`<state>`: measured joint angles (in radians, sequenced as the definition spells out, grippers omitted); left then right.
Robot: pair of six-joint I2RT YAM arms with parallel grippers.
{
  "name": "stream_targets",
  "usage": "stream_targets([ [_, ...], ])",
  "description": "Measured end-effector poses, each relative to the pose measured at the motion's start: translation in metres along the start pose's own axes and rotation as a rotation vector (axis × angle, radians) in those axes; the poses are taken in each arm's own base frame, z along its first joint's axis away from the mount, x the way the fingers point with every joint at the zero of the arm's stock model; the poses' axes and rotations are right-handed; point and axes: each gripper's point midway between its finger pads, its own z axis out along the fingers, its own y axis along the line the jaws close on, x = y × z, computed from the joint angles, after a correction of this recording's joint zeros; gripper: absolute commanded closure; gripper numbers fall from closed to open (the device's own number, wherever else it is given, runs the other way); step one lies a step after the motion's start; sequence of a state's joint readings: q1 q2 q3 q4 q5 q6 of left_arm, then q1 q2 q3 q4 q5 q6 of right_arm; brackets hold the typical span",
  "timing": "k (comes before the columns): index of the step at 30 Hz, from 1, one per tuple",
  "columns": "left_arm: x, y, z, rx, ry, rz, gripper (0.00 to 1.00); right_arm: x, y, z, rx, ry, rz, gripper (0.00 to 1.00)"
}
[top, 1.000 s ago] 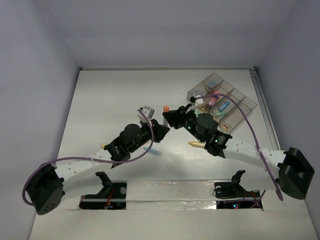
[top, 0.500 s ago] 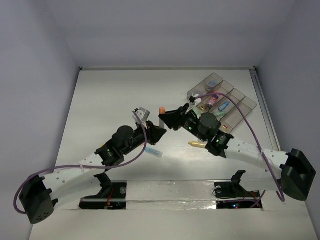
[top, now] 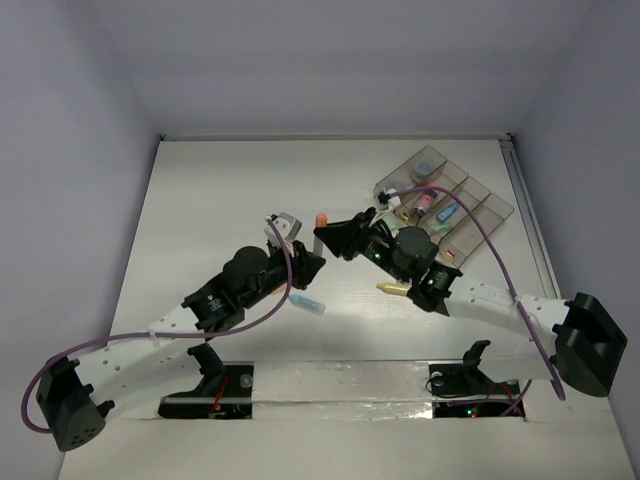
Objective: Sort the stationery into containers
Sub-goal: Close the pen cap on the pen, then place the pen in the storage box.
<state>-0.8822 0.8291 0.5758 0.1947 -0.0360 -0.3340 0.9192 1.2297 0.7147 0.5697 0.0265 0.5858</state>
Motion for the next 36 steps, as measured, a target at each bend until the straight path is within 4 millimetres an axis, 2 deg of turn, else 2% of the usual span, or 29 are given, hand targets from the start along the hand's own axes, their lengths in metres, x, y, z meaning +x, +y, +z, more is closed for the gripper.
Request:
stream_targets([
  [9,-0.001,0.009,0.014,-0.058,0.042,0.021,1.0,-0.002,-0.014,0.006,0.08,-0.016,-0.002,0.96],
  [16,-0.011,0.001,0.022,-0.002,0.062,0.009,1.0,-0.017,-0.019,-0.001,0.153,-0.067,0.002,0.94],
  [18,-0.01,-0.001,0.022,0.011,0.067,0.004,1.0,-0.017,-0.021,-0.005,0.167,-0.071,0.012,0.9],
  [21,-0.009,-0.005,0.022,0.032,0.067,-0.008,1.0,-0.019,-0.022,-0.008,0.19,-0.084,0.032,0.74],
  [22,-0.009,-0.007,0.023,0.043,0.062,-0.013,1.0,-0.019,-0.025,-0.01,0.205,-0.089,0.04,0.62],
  [24,-0.009,-0.008,0.024,0.059,0.043,-0.025,1.0,-0.019,-0.025,-0.014,0.224,-0.092,0.055,0.5],
  [25,-0.017,-0.008,0.026,0.061,0.007,-0.031,1.0,-0.012,-0.026,-0.019,0.238,-0.065,0.059,0.43],
  [26,-0.027,-0.006,0.028,0.055,-0.036,-0.036,1.0,-0.003,-0.027,-0.023,0.249,-0.042,0.063,0.4],
  [29,-0.047,0.003,0.031,0.026,-0.134,-0.05,1.0,0.003,-0.04,-0.038,0.325,-0.023,0.049,0.32],
  [33,-0.083,-0.003,0.031,0.046,-0.28,-0.061,1.0,0.022,-0.055,-0.061,0.398,0.05,0.013,0.3],
  [36,-0.092,-0.006,0.033,0.059,-0.318,-0.064,1.0,0.015,-0.059,-0.074,0.426,0.035,0.004,0.28],
])
